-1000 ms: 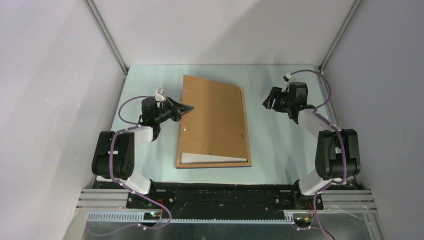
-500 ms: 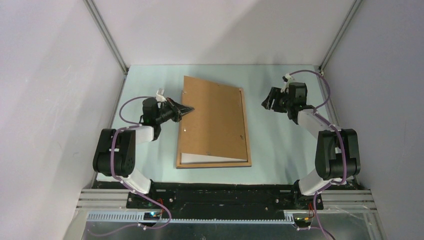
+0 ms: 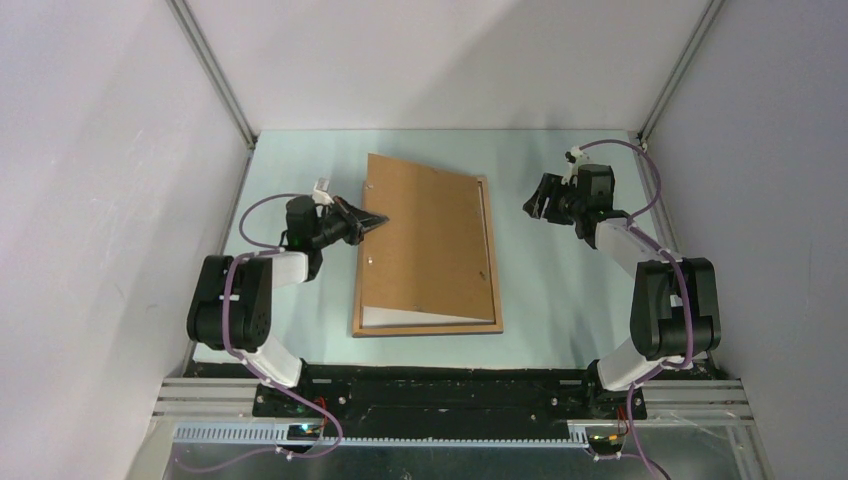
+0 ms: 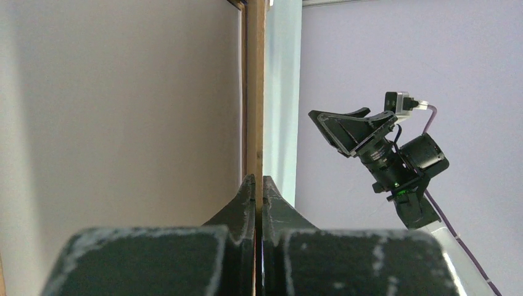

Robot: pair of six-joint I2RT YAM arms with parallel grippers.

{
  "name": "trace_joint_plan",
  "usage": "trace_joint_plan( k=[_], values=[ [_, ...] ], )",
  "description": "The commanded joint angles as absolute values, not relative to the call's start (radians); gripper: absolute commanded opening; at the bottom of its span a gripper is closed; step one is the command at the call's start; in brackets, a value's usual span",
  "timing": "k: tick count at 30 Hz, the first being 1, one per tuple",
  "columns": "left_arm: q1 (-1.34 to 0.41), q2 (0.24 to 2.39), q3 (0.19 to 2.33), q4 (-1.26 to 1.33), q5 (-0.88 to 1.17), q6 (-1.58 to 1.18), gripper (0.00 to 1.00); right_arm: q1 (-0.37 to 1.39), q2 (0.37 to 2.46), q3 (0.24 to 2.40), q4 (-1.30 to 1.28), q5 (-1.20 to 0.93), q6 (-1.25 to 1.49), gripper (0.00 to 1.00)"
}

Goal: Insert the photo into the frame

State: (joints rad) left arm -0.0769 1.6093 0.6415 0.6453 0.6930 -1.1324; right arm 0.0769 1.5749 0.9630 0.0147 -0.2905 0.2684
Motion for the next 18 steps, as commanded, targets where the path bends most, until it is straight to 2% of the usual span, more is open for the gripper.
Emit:
trace_joint_plan(
  k=[1,18],
  values=[
    [-0.085,1.612,0.657,0.727,0.732,-1.137,0.0,0.077,1.564,0.965,0.054,-0.302,0.269,0.64],
    [-0.092,1.613,0.662,0.725,0.746,-1.136,0.0,0.073,1.565,0.964,0.051,-0.297,0.269,0.65]
  ],
)
